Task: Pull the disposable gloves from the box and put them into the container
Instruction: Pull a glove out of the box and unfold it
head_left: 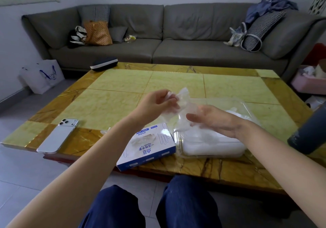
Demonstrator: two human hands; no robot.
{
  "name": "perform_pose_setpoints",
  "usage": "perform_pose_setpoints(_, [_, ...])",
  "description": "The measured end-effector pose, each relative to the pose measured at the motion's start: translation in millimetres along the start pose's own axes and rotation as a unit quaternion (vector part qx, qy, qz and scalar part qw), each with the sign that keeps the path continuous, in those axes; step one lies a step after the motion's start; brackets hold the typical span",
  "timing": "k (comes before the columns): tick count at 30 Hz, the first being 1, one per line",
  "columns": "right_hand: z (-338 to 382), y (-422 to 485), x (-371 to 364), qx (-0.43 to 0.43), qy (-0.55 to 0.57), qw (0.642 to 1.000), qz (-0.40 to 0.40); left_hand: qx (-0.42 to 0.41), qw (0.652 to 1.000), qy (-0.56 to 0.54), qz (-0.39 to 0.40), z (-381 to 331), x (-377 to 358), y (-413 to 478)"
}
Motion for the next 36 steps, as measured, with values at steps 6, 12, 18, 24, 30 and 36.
perform_pose_setpoints(6, [-7.5, -3.6, 30.5, -0.02, 0.045, 0.998, -0.05, -0.01, 1.0, 0.002, -0.007, 0.2, 11.7, 7.4])
perform_pose_setpoints(12, [-6.5, -6.7, 66.8, 0.046, 0.052, 0.983, -0.167, 0.06, 0.996, 0.031, -0.064, 29.2, 25.1, 19.6])
perform_pose_setpoints(18, [11.0, -14.3, 84.6, 0.092, -0.057, 0.974, -0.201, 0.091, 0.994, 0.062, 0.024, 19.3, 8.3, 50.5])
perform_pose_setpoints(24, [22.3, -21.3, 92.3, 0.073, -0.165, 0.975, -0.127, 0.131, 0.966, 0.1, 0.2, 5.3, -40.8, 75.5])
perform_pose_setpoints(30, [38.1, -44.4, 139.0, 0.147, -0.311, 0.871, -0.352, -0.104, 0.986, 0.125, -0.027, -50.6, -43.7, 101.9])
perform_pose_setpoints(36, [45.4, -77.0, 125.2, 0.286, -0.453, 0.725, -0.434, -0.239, 0.936, 0.249, -0.065, -59.8, -53.0, 82.8])
Point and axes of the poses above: each hand's wrist, its own y-axis towards the middle knuckle, its own x-axis out of the back of the hand, z = x × y, the point moved 7 cm from there along y, towards the middle knuckle, and after that the axes turned 2 degrees about z, right-handed, at the moved point
